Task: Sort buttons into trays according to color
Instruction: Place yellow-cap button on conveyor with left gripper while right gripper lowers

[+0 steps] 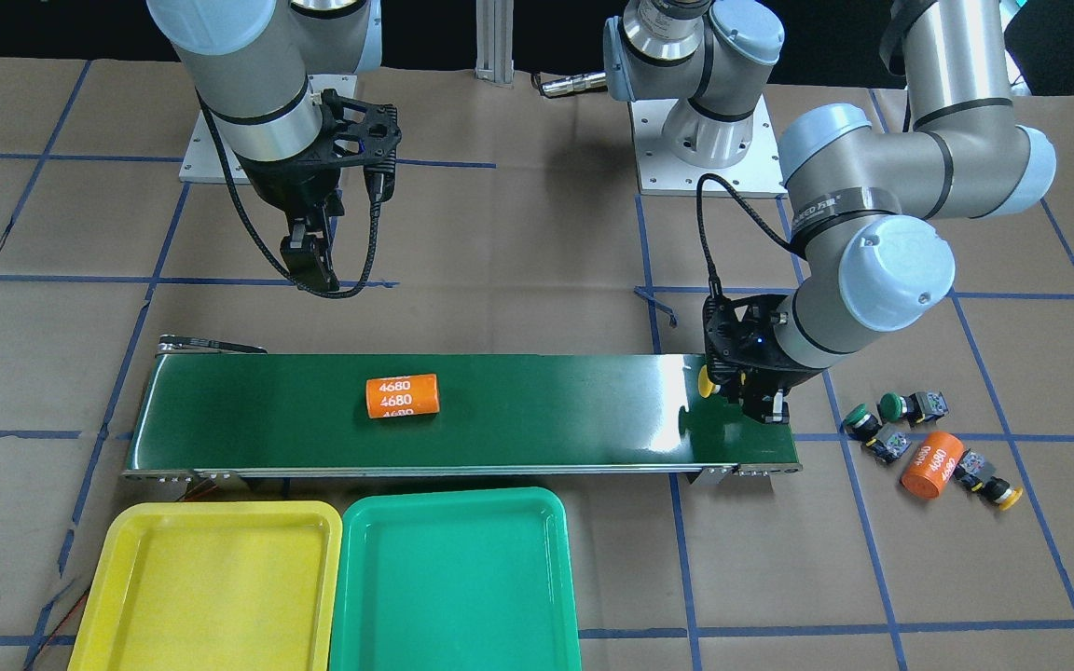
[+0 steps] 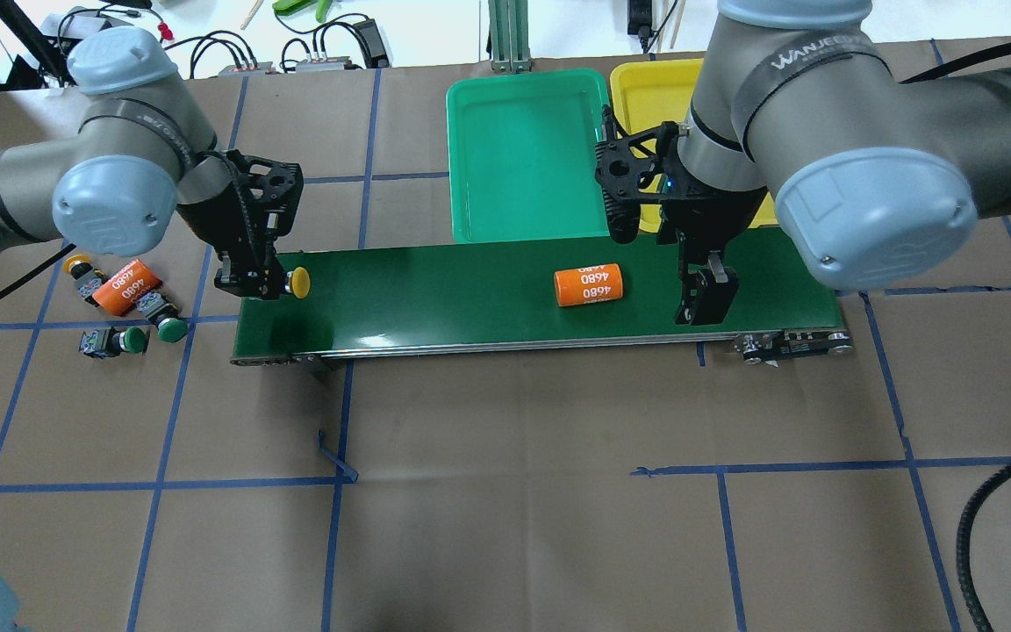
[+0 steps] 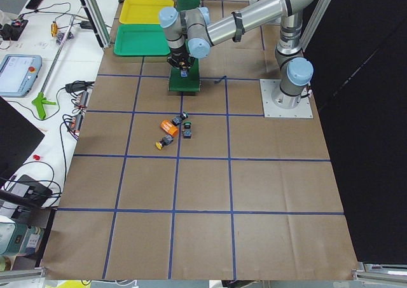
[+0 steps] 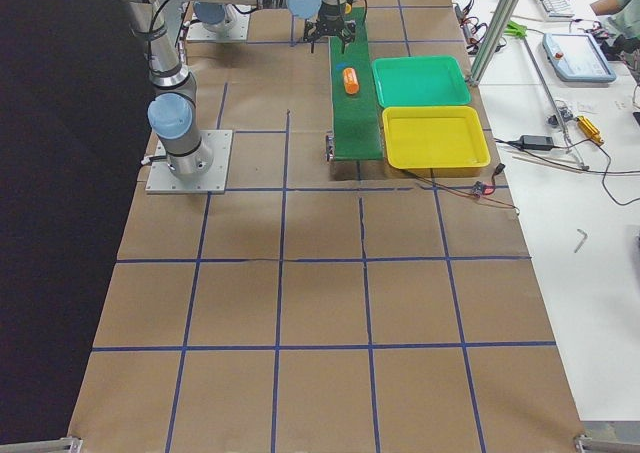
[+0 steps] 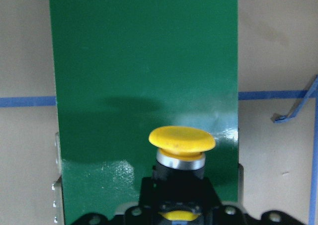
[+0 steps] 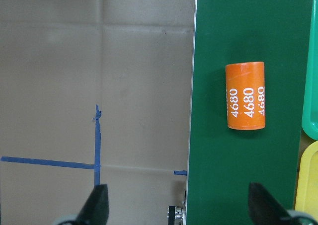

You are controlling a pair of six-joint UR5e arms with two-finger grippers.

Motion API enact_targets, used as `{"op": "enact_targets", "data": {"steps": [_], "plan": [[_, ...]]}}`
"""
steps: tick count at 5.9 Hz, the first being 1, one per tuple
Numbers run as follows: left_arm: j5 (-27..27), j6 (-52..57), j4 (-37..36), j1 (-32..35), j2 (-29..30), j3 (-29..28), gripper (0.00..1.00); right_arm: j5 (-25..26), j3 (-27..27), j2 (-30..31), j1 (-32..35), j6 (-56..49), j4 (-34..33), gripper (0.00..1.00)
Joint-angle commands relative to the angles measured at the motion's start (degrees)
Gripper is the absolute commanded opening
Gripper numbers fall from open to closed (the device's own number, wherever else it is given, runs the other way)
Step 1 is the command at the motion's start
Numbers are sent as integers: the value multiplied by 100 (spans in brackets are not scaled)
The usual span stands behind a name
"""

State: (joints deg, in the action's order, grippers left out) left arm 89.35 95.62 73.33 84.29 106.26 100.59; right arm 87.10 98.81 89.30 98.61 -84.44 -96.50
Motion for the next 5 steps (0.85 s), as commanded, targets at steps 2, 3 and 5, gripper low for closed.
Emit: {"op": "enact_targets", "data": {"steps": [2,3,5], "plan": [[21,-307,-240,79,105,40,84,9,15,0,0,15,0,100],[39,-273,-232,-51,79,-91,92,0,15,0,0,15,0,100],[48,-141,-100,-839,-26,-171,98,9,15,0,0,15,0,100]]}}
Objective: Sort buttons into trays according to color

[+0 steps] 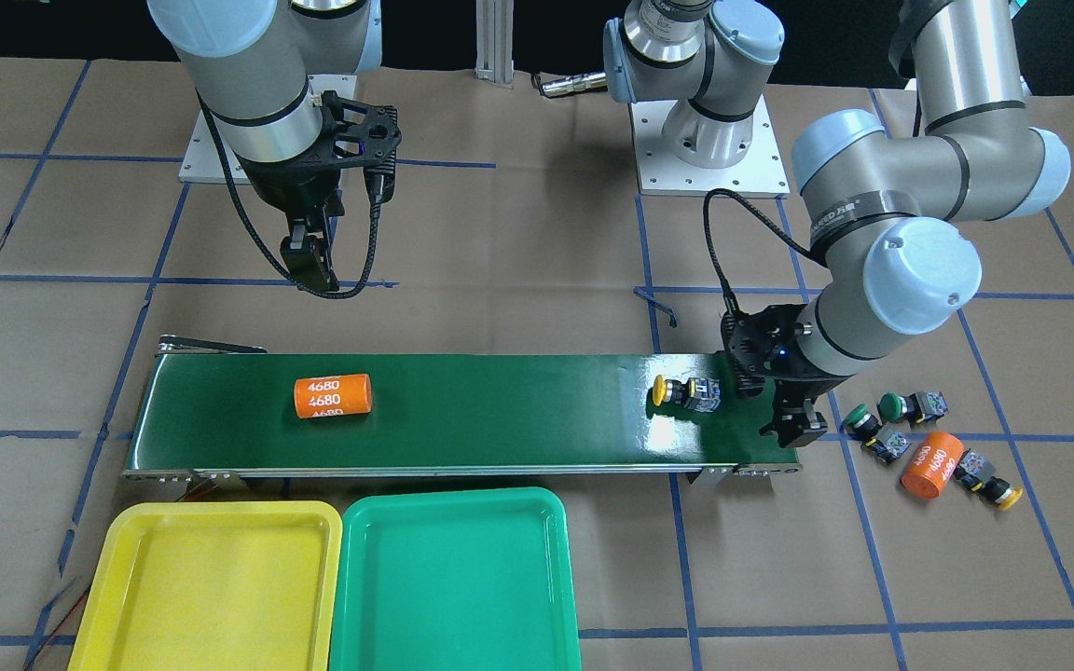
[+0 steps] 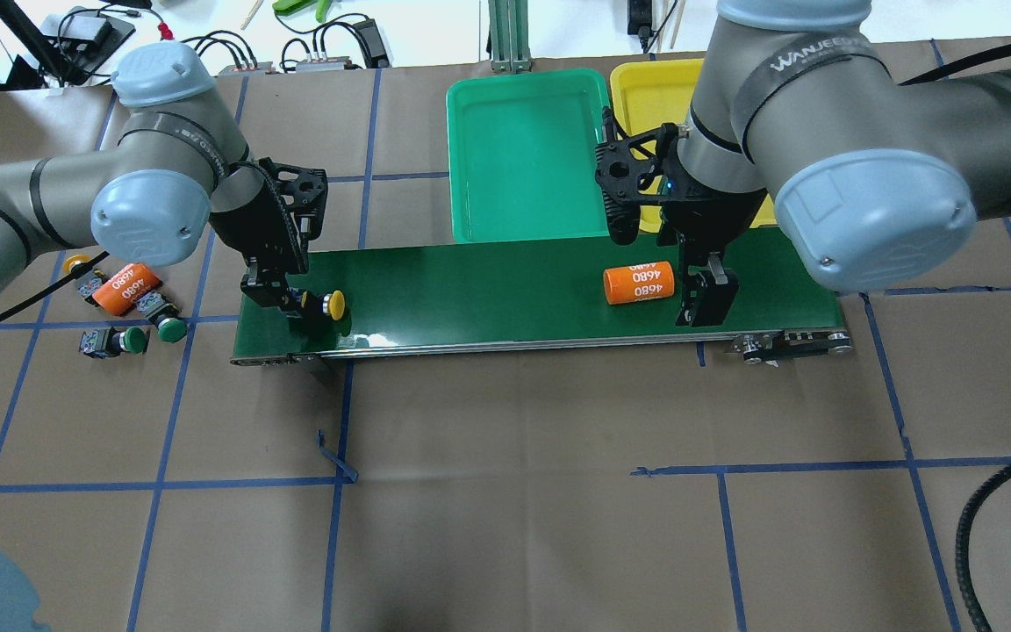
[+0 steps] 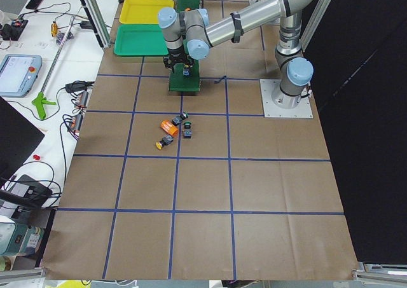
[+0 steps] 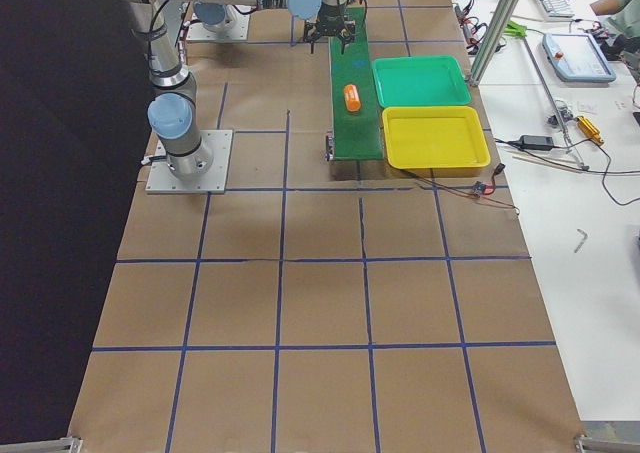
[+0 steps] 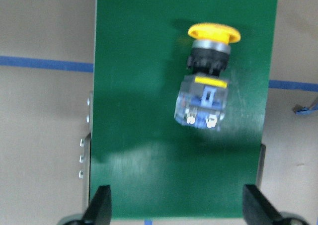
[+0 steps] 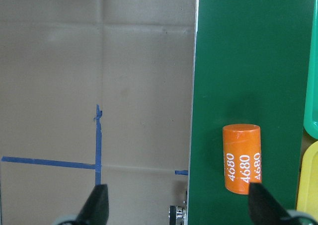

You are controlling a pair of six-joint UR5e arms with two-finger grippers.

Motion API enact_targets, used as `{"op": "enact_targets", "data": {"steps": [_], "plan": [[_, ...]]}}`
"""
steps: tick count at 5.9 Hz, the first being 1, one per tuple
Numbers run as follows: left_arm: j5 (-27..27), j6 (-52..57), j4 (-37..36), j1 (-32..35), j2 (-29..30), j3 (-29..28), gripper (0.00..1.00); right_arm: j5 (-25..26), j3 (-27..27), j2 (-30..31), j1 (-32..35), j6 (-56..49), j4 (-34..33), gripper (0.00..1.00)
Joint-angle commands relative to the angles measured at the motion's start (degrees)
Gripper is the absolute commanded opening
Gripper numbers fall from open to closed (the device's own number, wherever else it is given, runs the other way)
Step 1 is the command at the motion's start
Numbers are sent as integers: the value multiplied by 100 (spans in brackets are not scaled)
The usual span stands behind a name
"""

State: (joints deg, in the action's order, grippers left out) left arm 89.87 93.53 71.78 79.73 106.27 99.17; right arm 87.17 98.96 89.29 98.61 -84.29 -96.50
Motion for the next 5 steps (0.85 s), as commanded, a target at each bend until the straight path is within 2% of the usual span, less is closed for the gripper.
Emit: {"op": "enact_targets", "data": {"steps": [1,2,4,5], "plan": [[13,417,82,-840,51,-47,98,-7,17,0,0,0,0,100],[13,977,91,-1071,52,-21,98,2,26,0,0,9,-9,100],[529,2383,12,-1309,139,84,97,11,35,-26,0,87,-26,100],[540,2772,-58,-1337,183,111,97,2,26,-43,0,314,-87,100]]}}
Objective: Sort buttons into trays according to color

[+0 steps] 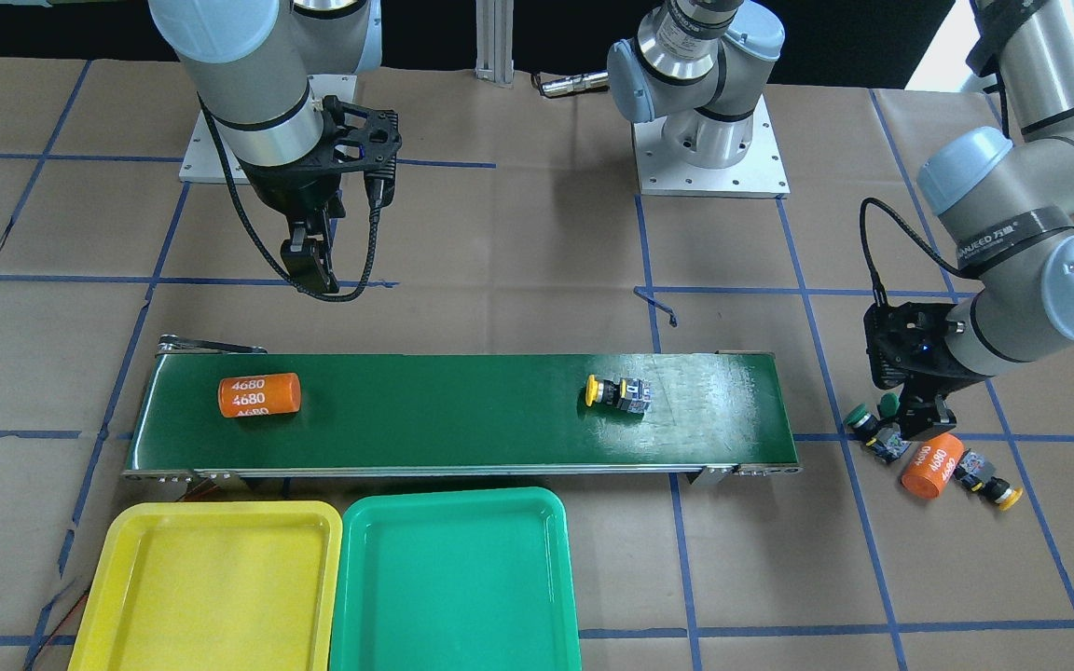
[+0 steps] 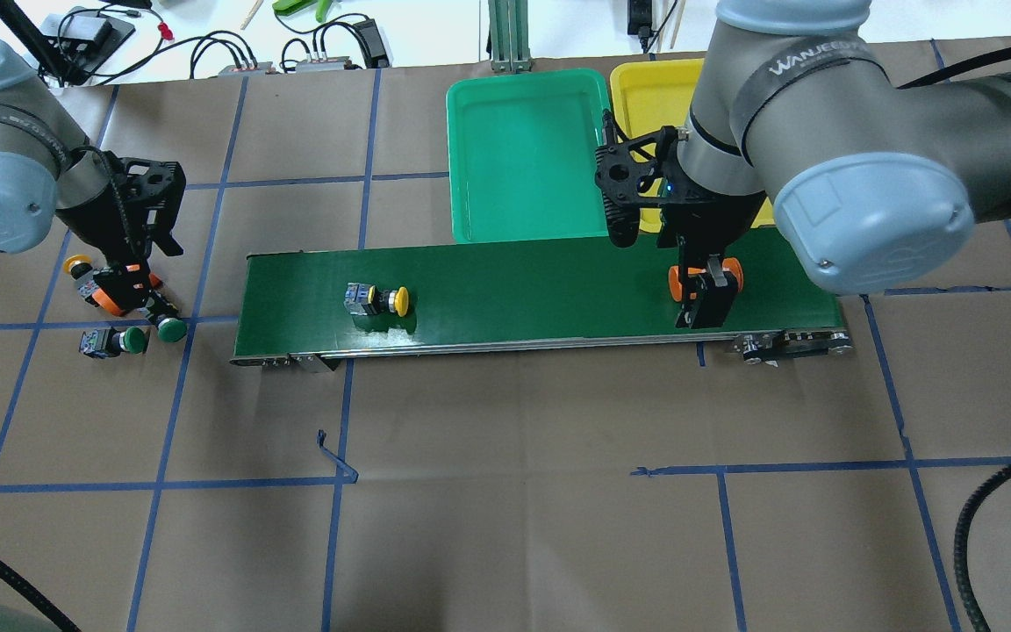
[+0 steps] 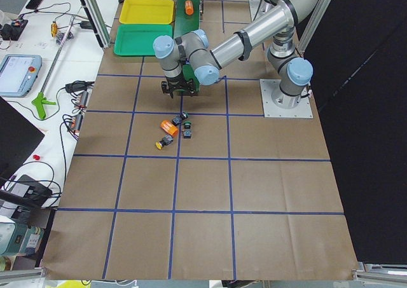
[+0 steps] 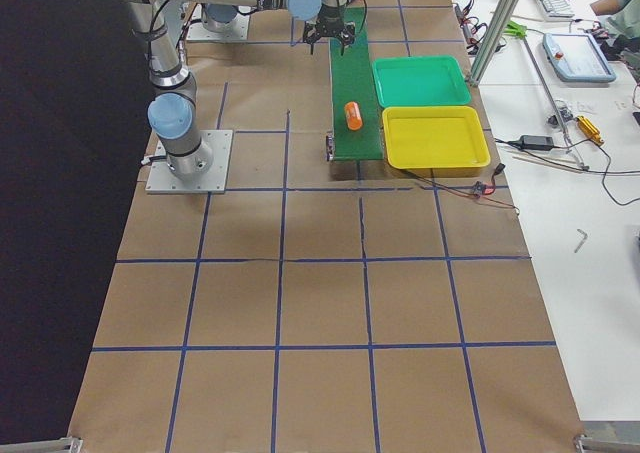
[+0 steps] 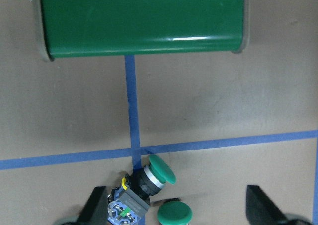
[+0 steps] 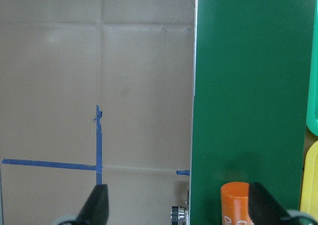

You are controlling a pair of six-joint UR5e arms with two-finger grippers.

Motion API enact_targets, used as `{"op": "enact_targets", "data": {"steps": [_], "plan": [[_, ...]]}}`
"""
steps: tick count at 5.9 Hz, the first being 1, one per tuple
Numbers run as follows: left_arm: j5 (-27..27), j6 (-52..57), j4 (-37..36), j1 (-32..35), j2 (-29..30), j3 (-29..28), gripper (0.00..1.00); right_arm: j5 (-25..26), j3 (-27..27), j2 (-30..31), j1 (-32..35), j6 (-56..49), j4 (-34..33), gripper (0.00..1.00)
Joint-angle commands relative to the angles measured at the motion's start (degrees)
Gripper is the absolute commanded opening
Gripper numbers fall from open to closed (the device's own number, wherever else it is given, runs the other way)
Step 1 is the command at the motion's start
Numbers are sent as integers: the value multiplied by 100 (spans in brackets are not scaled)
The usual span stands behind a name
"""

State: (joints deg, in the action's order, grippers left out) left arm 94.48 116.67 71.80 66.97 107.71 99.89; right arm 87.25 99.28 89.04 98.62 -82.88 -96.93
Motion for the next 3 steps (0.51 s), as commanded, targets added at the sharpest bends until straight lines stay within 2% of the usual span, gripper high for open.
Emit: {"op": "enact_targets", "data": {"steps": [1,3], "plan": [[236,1097,-305,-70,223,39,97,-15,3,-114,9,202,-637,100],[291,2276,-928,-79,601,56,97,-67,-14,-378,52,246,-853,100]]}}
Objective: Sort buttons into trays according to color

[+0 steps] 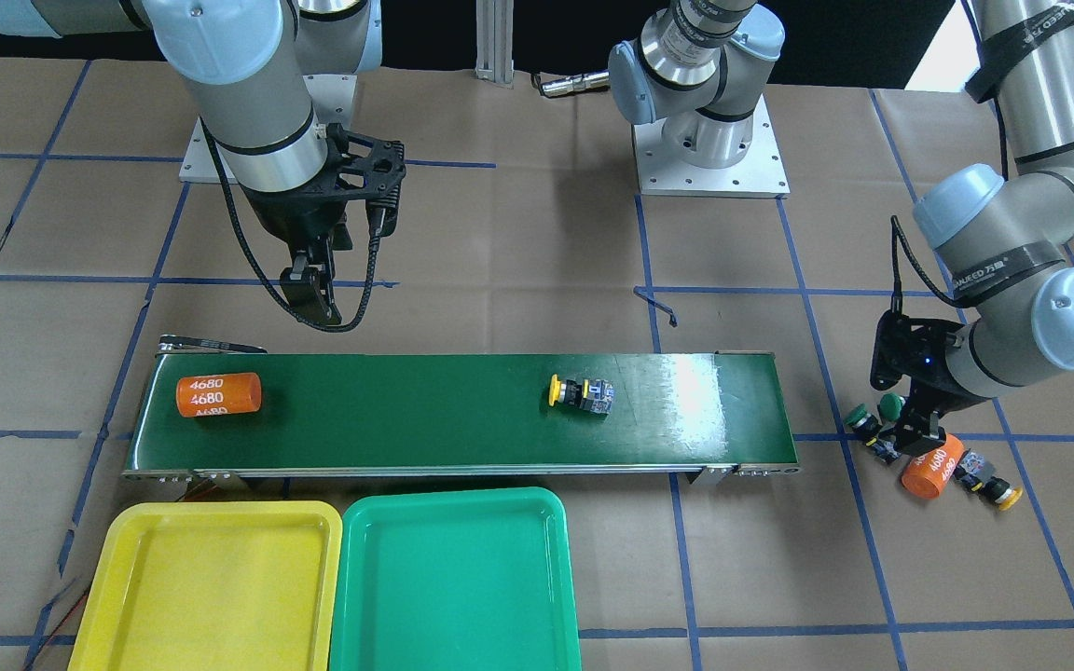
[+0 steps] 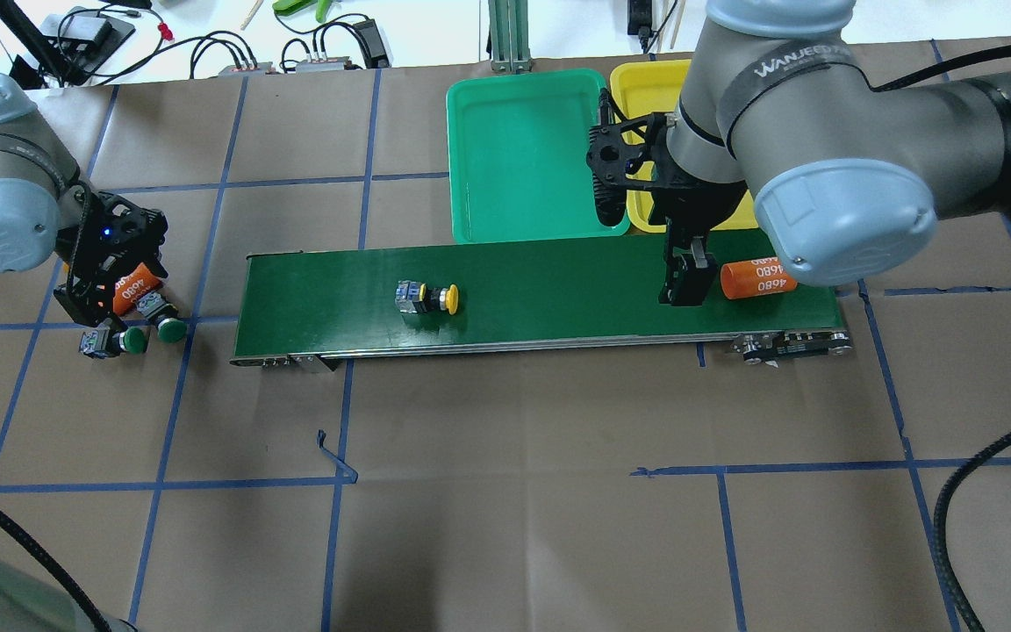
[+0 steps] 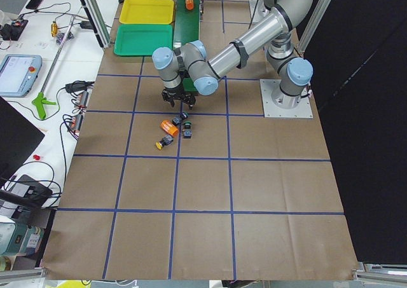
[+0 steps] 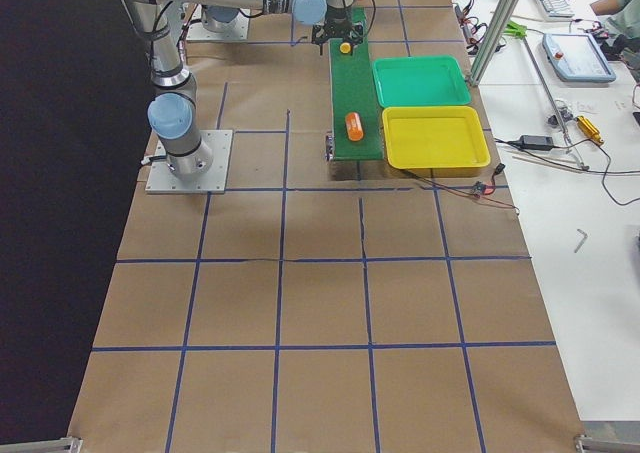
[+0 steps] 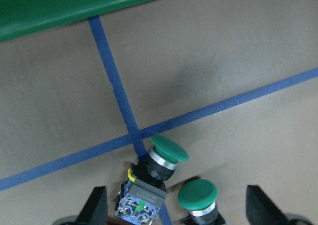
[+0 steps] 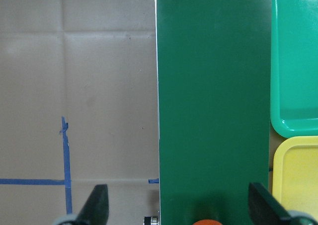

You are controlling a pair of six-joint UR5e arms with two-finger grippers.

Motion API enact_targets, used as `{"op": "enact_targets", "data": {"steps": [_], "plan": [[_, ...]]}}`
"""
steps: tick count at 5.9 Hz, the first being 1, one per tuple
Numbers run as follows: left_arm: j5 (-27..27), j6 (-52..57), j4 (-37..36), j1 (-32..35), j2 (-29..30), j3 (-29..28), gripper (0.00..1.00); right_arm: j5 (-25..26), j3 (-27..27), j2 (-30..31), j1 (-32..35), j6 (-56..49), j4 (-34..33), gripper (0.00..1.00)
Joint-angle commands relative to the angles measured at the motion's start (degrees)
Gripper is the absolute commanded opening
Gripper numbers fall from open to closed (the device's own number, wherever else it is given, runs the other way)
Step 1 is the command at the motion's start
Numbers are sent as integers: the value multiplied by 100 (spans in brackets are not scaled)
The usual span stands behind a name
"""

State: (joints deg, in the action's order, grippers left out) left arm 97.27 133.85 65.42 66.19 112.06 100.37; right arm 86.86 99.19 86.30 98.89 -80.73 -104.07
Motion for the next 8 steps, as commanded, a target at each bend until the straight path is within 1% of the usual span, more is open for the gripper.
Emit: {"op": "enact_targets", "data": {"steps": [1,2,3,4,5,6,7,8], "plan": [[-6,816,-398,-18,324,44,97,-29,-4,-244,225,49,-383,100],[-32,827,-425,-149,387,70,97,-20,-4,-550,549,388,-751,100],[-206,810,-538,-193,518,166,97,-20,-13,-840,796,749,-1172,100],[-226,792,-722,-194,580,245,86,-28,-22,-1052,999,987,-1368,100],[-322,774,-759,-194,581,263,72,-29,-22,-1254,1105,1042,-1622,100],[-366,765,-803,-194,581,264,28,-29,-5,-1491,1133,1025,-1720,100],[-349,713,-829,-185,502,185,1,24,22,-1633,1124,999,-1739,100],[-314,339,-734,-89,371,132,0,33,74,-1660,1115,972,-1730,100]]}}
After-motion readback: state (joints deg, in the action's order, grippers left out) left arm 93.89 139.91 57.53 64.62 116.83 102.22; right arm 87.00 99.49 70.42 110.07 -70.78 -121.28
